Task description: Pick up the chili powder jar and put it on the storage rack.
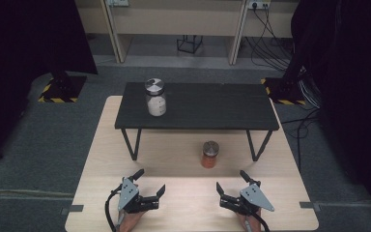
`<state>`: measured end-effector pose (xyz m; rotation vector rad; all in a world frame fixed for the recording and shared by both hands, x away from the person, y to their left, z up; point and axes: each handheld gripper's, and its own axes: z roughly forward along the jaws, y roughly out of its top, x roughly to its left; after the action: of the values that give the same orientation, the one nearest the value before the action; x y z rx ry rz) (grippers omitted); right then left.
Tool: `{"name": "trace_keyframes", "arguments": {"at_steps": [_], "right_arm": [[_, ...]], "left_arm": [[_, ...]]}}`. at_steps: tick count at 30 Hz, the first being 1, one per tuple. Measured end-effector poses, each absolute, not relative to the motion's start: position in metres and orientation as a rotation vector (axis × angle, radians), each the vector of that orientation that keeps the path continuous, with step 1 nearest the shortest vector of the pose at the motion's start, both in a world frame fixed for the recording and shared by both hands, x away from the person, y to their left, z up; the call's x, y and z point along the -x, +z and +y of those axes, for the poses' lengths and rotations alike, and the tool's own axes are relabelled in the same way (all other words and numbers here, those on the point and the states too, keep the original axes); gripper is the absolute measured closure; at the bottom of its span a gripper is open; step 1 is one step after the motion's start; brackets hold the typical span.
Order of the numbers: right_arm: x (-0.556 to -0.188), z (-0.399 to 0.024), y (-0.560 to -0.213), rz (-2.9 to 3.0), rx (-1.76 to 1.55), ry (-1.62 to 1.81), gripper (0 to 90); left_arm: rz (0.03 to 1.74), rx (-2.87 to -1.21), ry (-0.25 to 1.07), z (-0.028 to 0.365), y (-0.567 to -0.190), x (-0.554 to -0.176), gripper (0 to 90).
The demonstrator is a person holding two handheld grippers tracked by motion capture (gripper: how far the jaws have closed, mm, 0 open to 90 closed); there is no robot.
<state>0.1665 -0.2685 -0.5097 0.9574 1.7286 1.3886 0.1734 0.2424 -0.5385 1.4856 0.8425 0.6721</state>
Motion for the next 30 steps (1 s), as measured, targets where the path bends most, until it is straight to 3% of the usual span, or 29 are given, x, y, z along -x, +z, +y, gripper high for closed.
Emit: {"name": "trace_keyframes", "arguments": {"at_steps": [30], "right_arm": [[-0.1676,-0.2679,-0.5089,1.714,-0.981,1.390,4.5]], "left_arm": [[0.838,-1.486,0.664,0.2433,-0.5385,-0.1742,2.3]]}}
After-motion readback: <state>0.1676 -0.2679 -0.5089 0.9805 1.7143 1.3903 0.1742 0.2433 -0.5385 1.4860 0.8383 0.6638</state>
